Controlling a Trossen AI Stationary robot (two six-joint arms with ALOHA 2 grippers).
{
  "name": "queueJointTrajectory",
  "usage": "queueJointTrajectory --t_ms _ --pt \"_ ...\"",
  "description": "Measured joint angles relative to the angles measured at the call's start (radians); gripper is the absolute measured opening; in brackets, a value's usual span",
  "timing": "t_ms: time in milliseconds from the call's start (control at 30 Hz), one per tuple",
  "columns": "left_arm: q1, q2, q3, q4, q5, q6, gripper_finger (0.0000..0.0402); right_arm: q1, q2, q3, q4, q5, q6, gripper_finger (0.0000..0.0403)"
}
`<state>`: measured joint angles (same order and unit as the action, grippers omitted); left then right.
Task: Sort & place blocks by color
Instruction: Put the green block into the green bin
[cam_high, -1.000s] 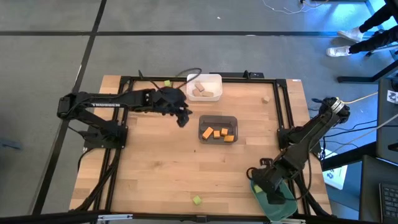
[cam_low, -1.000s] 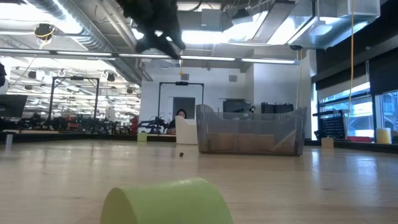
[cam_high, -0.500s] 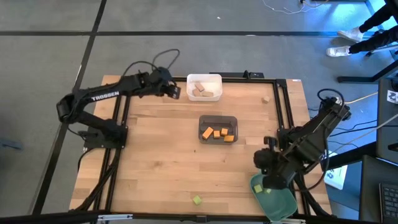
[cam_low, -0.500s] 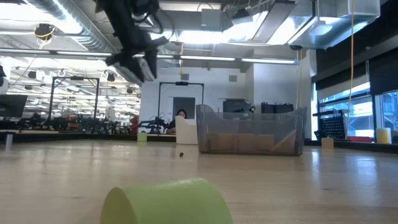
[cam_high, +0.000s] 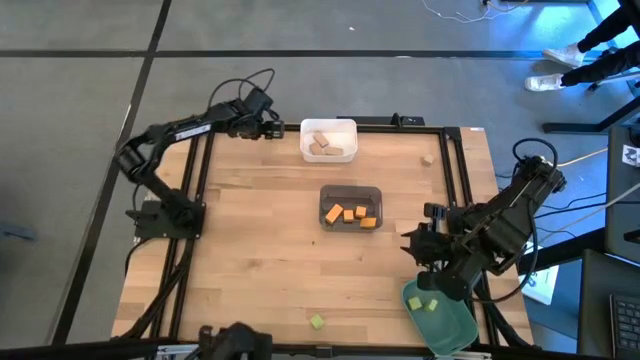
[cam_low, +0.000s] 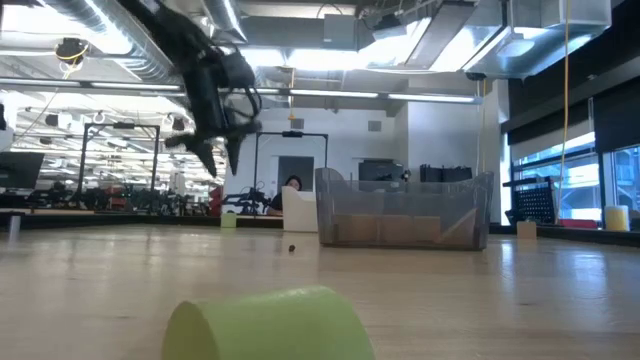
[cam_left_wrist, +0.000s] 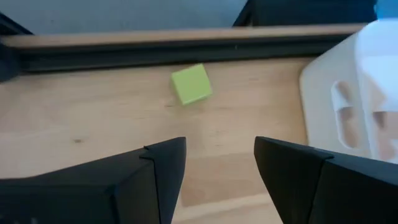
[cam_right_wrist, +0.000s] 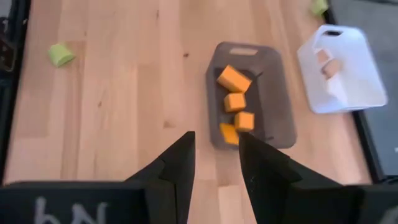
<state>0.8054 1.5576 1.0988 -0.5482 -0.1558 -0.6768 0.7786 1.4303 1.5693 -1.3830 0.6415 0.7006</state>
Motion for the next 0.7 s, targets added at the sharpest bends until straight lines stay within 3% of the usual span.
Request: queueJointTrajectory --t_ms 300,700 --pt "0.033 0.174 0.0 0.146 0.041 0.005 0.0182 -0.037 0.0 0.027 -0.005 0.022 -0.054 0.0124" --pt "0.026 0.229 0.0 0.199 -0.008 0.0 0.0182 -0.087 -0.001 0.027 -0.048 0.022 -0.06 0.0124"
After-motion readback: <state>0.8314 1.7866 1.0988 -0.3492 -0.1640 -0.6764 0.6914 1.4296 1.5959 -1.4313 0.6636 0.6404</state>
